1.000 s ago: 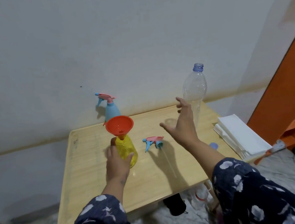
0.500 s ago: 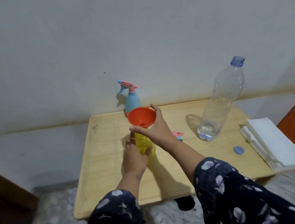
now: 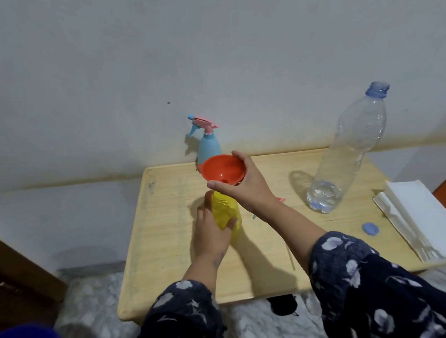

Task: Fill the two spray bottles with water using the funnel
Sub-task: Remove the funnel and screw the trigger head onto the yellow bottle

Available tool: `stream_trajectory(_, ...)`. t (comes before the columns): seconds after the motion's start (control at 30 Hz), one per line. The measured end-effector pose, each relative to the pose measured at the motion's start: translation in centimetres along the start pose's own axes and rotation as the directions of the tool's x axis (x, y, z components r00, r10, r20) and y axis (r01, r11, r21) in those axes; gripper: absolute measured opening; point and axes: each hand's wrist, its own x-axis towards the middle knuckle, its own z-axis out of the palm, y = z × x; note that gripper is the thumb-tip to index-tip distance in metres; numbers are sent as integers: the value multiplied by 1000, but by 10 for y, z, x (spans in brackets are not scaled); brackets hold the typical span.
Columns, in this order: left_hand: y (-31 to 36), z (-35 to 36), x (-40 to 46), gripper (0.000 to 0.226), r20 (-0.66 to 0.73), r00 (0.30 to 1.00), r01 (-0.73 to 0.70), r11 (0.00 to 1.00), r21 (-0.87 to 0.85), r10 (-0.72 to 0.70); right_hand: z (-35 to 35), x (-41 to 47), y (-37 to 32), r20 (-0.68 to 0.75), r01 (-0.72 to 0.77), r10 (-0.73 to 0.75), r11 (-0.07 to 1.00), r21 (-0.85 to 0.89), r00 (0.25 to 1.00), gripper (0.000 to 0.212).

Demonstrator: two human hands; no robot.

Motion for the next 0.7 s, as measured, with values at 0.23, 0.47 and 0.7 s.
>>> stream_trajectory(0.23, -3, 1, 0, 85, -13, 999, -50, 999, 7, 51, -9, 7, -9, -23, -6, 7, 1000, 31, 1000, 92)
stream_trajectory(0.47, -3, -2, -3, 85, -37, 992, -119, 993, -7, 119, -43, 31, 6, -138, -108, 107, 994, -4, 985, 94)
stream_trajectory(0.7, -10, 5, -1, 85, -37, 986, -166, 985, -43, 164, -77, 59, 71, -224, -330, 288, 927, -178, 931, 107)
